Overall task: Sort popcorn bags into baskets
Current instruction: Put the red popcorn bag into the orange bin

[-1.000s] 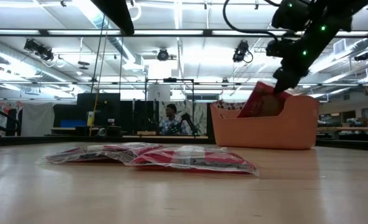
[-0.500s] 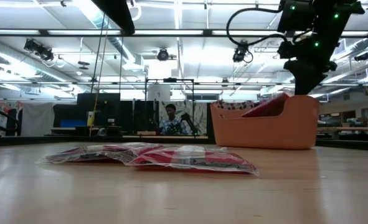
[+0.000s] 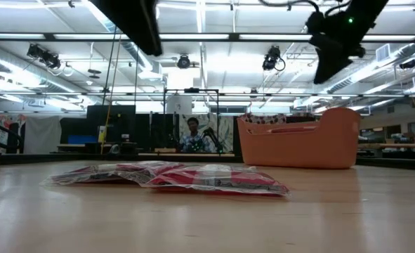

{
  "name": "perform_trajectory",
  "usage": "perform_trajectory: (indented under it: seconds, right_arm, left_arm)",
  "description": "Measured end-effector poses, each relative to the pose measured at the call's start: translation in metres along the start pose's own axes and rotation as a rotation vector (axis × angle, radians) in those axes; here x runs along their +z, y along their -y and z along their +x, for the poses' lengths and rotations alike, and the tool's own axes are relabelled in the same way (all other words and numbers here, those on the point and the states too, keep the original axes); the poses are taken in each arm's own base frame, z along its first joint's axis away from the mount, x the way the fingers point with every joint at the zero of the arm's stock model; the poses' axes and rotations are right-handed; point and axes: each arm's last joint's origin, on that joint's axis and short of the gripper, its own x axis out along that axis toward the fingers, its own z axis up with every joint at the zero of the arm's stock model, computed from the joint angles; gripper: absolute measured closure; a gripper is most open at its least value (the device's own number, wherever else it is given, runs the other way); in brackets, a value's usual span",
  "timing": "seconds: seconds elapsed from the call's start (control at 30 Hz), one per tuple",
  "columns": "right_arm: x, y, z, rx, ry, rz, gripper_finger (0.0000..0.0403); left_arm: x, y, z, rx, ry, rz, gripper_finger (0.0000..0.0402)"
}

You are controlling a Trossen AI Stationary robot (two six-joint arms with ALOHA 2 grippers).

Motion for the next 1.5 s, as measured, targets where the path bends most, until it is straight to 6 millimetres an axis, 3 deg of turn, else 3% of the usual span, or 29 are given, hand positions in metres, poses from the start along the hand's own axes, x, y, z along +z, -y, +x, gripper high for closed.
perform_trajectory:
  seconds: [0.17,0.4,0.7,0.83,1.03,1.23,1.5]
  right_arm:
    - [-0.003,-0.029,0.006,0.175,0.168,-0.138,0.0288]
    - [-0.023,-0.064,0.010,0.531,0.342,-0.229,0.0288]
    - [-0.074,-0.084,0.022,0.785,0.523,-0.107,0.0288]
    - [-0.099,-0.085,0.026,0.745,0.525,-0.047,0.0288]
    - [-0.121,-0.091,0.023,0.672,0.518,-0.044,0.0288]
    - [-0.130,-0.103,0.020,0.743,0.525,-0.116,0.0288]
    - [-0.113,-0.121,0.011,0.714,0.592,-0.166,0.0288]
  left_arm:
    - [-0.006,0.020,0.025,-0.226,0.054,0.168,0.0271]
    - [-0.025,0.023,0.051,-0.235,0.024,0.301,0.0271]
    - [-0.060,0.025,0.079,-0.298,-0.067,0.493,0.0271]
    - [-0.070,0.033,0.081,-0.312,-0.060,0.647,0.0271]
    - [-0.065,0.038,0.077,-0.303,-0.032,0.475,0.0271]
    - [-0.066,0.041,0.067,-0.458,-0.129,0.365,0.0271]
    - [-0.075,0.068,0.048,-0.395,-0.109,0.255,0.0271]
